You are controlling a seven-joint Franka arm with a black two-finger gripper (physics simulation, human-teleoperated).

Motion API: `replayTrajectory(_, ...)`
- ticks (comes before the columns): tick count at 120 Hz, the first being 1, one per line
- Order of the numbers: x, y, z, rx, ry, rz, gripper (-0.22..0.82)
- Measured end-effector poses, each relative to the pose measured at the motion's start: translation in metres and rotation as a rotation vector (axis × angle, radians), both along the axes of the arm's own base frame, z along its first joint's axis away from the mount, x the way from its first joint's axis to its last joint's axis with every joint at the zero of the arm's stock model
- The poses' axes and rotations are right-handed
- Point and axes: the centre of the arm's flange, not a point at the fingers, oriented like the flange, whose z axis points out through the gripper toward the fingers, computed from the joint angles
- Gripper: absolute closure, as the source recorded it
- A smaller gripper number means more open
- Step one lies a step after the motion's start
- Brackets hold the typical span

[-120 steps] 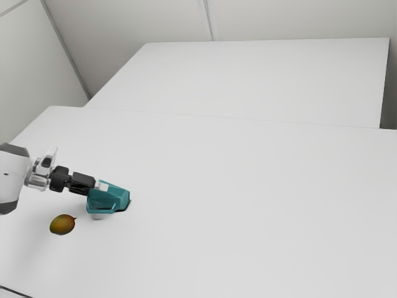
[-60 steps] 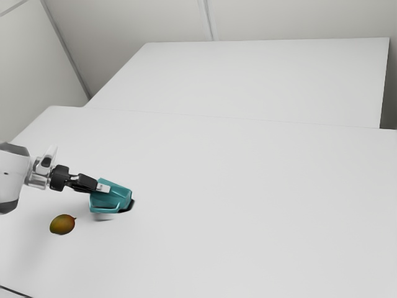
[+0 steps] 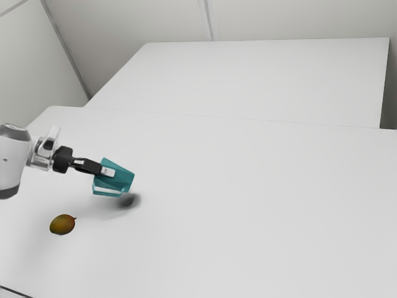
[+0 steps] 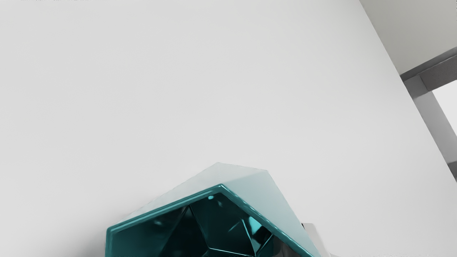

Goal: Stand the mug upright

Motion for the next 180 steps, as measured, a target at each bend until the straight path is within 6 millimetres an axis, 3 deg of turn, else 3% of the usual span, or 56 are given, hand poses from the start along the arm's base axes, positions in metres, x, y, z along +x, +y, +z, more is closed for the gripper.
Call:
replayTrajectory(41, 0.020, -0.052, 0.036, 0.210, 0.053, -0.199, 0.79)
replayTrajectory(66, 0.029, -0.068, 0.043, 0.408, 0.153, -0.268, 0.79)
replayTrajectory(95, 0.043, -0.104, 0.062, 0.628, 0.207, -0.289, 0.79)
replayTrajectory(144, 0.051, -0.155, 0.064, 0.891, 0.333, -0.203, 0.79)
replayTrajectory(180, 0.056, -0.174, 0.059, 0.969, 0.362, -0.049, 0.79)
